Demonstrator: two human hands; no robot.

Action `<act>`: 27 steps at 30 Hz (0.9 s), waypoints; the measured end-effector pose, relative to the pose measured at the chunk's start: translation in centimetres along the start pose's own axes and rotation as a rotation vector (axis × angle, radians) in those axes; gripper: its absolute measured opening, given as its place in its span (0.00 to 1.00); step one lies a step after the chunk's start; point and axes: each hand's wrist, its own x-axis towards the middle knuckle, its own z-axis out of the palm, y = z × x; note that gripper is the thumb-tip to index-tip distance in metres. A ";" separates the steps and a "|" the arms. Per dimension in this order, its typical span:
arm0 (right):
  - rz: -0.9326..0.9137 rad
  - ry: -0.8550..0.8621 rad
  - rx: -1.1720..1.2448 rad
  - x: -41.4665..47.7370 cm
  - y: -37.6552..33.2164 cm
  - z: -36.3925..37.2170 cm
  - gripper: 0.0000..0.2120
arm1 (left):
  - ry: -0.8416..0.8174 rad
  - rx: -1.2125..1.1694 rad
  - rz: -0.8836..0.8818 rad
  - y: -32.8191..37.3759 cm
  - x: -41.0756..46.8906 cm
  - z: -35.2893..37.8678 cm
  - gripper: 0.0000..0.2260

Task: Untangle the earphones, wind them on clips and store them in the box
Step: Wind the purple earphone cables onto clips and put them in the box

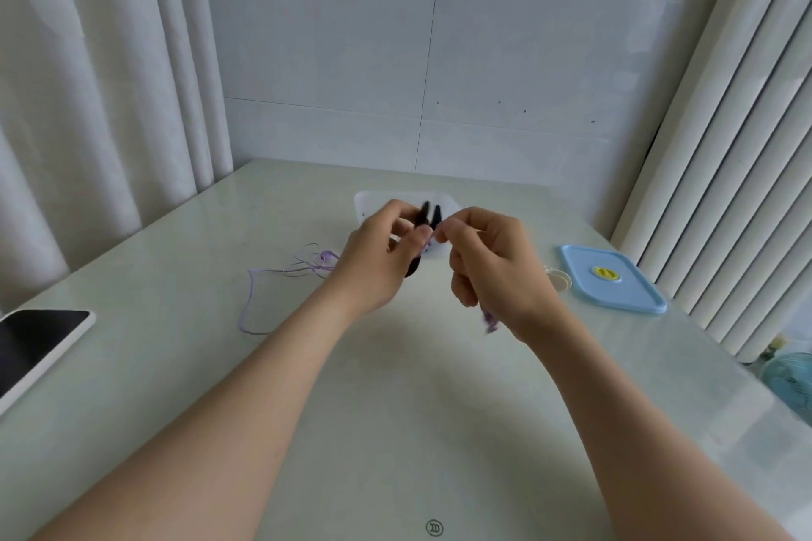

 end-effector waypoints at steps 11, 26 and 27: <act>-0.084 0.327 -0.310 1.6 2.2 -1.1 0.10 | -0.304 -0.183 -0.040 1.3 -0.8 0.4 0.09; 0.093 0.104 -0.465 1.3 2.9 -1.1 0.10 | -0.080 -0.628 -0.180 0.9 -0.2 -0.3 0.13; 0.121 0.040 -0.428 1.2 2.7 -1.0 0.09 | -0.050 -0.634 -0.197 0.9 -0.1 -0.4 0.13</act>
